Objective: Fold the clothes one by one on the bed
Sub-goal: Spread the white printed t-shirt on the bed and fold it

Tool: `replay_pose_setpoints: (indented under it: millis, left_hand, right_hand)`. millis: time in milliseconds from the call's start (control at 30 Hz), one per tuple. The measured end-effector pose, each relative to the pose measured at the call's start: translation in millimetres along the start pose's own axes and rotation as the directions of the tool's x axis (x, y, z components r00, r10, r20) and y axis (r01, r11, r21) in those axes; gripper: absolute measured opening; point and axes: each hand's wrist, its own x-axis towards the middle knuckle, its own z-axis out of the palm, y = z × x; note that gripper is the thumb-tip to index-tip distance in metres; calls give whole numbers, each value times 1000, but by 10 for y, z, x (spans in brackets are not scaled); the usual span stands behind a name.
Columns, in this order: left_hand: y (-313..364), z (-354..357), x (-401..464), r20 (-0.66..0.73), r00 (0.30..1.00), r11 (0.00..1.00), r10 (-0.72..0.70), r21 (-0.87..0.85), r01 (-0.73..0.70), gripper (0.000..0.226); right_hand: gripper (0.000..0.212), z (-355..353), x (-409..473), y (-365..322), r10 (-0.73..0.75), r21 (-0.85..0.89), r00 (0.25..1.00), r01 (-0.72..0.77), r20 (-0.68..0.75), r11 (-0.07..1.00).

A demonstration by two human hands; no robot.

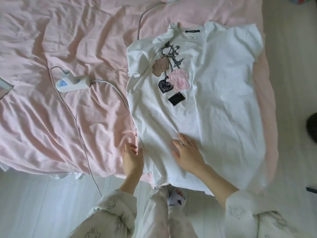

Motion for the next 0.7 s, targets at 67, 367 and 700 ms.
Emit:
replay_pose_setpoints:
  millis: [67, 367, 700]
  left_hand:
    - [-54, 42, -52, -17, 1000, 1000, -5, 29, 6, 12]
    - [-191, 236, -36, 171, 985, 977, -10, 213, -27, 26]
    - [-209, -20, 80, 280, 959, 996, -33, 92, 8, 11]
  right_hand:
    - [45, 34, -64, 56, -17, -24, 1000, 16, -5, 1000]
    - [45, 209, -147, 101, -36, -86, 998, 31, -52, 996]
    - [44, 338, -234, -92, 60, -78, 994, -68, -93, 995]
